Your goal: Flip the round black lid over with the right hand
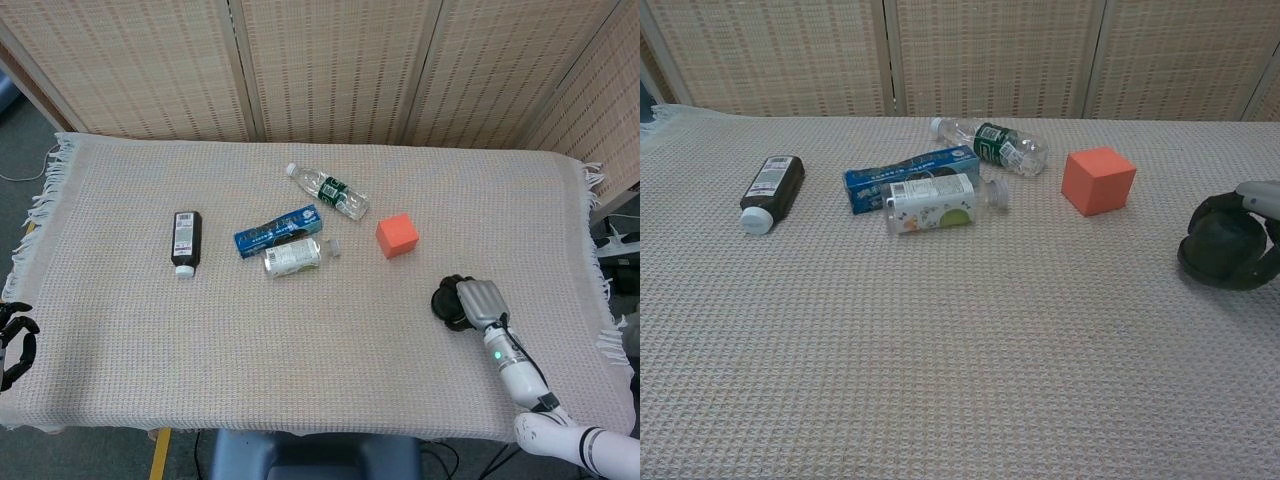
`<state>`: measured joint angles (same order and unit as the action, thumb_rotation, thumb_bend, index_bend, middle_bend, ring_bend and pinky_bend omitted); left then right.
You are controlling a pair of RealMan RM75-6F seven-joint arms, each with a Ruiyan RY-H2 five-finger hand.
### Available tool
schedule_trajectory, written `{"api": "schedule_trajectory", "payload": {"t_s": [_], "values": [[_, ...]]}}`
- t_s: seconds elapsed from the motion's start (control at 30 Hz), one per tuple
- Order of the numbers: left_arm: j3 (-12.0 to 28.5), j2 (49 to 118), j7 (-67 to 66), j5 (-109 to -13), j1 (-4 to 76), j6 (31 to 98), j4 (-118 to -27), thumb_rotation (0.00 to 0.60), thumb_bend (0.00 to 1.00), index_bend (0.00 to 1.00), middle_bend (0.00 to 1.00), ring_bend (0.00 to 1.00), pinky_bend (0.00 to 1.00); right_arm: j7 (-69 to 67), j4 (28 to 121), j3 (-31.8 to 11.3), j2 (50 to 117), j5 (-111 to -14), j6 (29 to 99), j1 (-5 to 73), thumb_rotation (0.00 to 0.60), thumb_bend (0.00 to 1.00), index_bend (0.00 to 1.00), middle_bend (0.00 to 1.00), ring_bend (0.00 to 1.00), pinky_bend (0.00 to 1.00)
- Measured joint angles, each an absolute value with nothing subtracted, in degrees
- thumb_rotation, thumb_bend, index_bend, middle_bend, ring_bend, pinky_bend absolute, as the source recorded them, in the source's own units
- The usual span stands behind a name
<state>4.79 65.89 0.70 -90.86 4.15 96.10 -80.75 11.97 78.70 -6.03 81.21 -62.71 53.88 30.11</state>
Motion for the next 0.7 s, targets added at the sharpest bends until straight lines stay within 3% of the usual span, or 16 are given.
{"api": "schedule_trajectory", "payload": {"t_s": [0.4,0.5,0.7], "values": [[4.79,65.99,0.34,-90.69,4.17,95.82,-80.87,0.600,0.54,0.55,0.34,0.28,0.56,-12.00,76.43,-7.32,81.68,-84.26,75.54,26.31,0.600,0.38,0.58,0.48,0.59,0.73],[4.76,66.03,0.18,-90.66,4.21,95.64,-80.85,0.600,0.54,0.55,0.34,0.28,0.56,-10.63,77.91,-7.26,79.92,-83.45,74.36,26.03,0.600,0.38,0.59,0.49,0.59,0.73],[4.79,66.04,-0.01,-90.49,4.30,95.37,-80.90,0.600,0.54,0.55,0.34,0.28,0.56,2.02,83.48,-7.35,75.44,-73.99,65.44,26.15,0.600,0.38,0.62,0.51,0.61,0.74]]}}
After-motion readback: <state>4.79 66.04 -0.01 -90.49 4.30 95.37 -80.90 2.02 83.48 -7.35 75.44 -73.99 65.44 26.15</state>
